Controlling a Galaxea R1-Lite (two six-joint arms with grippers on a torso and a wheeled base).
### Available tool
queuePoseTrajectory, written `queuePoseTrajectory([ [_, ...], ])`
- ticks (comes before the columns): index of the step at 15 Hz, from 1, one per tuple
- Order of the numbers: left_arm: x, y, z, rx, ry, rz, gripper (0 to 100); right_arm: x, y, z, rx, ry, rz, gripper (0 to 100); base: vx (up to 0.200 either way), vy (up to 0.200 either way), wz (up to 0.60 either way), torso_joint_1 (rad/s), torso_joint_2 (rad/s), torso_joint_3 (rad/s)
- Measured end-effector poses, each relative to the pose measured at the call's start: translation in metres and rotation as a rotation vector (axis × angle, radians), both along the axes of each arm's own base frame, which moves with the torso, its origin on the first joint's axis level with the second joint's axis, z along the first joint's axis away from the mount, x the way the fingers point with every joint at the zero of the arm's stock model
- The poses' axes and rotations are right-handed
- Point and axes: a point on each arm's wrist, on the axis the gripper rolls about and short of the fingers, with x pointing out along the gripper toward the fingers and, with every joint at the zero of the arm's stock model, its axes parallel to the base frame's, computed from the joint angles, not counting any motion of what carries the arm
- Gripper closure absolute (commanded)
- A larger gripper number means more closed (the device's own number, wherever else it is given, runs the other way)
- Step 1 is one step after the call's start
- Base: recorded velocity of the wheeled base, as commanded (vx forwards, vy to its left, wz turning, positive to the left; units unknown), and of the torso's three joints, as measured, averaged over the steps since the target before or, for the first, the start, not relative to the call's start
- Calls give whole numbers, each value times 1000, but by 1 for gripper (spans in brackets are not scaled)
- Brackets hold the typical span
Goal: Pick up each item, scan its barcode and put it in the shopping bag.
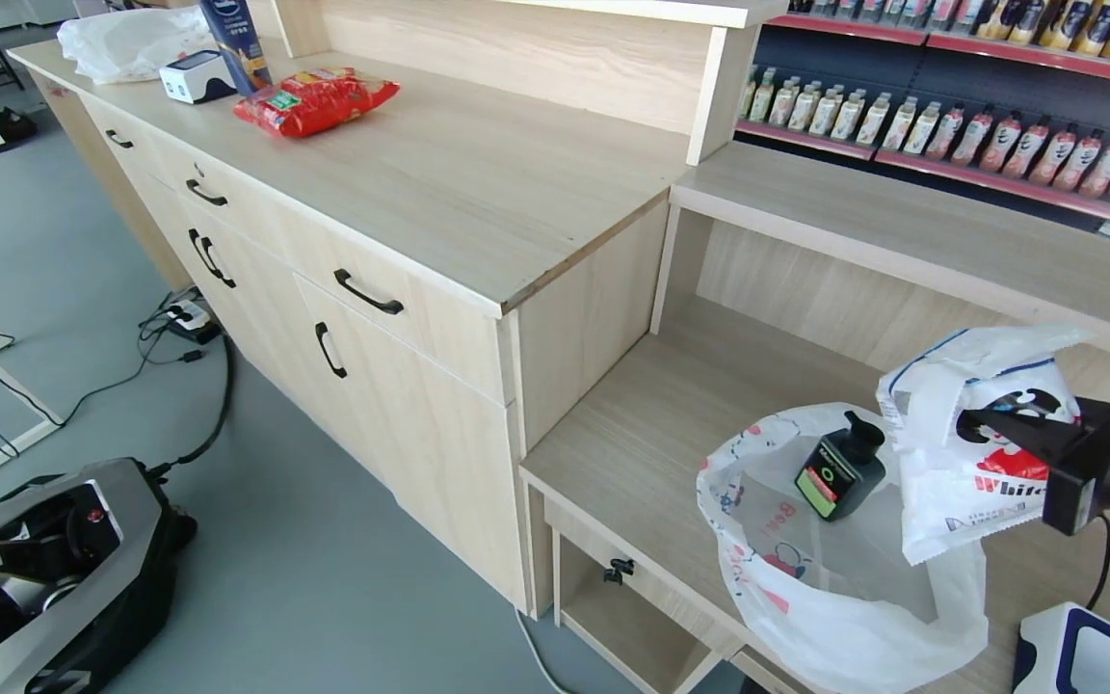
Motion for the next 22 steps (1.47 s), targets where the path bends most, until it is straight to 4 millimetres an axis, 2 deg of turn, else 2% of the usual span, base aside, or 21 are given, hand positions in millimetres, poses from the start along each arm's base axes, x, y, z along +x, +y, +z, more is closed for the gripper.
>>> queuePoseTrajectory([
  [5,0,0,0,0,0,0,0,24,7,-6,-63,-58,33,100,0,0,0,0,0,0],
  [10,0,0,0,0,0,0,0,45,23,-17,-177,-111,109,100,0,0,0,0,0,0],
  [16,0,0,0,0,0,0,0,54,42,-33,-240,-162,185,100,0,0,0,0,0,0],
  [22,0,0,0,0,0,0,0,48,45,-57,-249,-142,216,100,0,0,0,0,0,0],
])
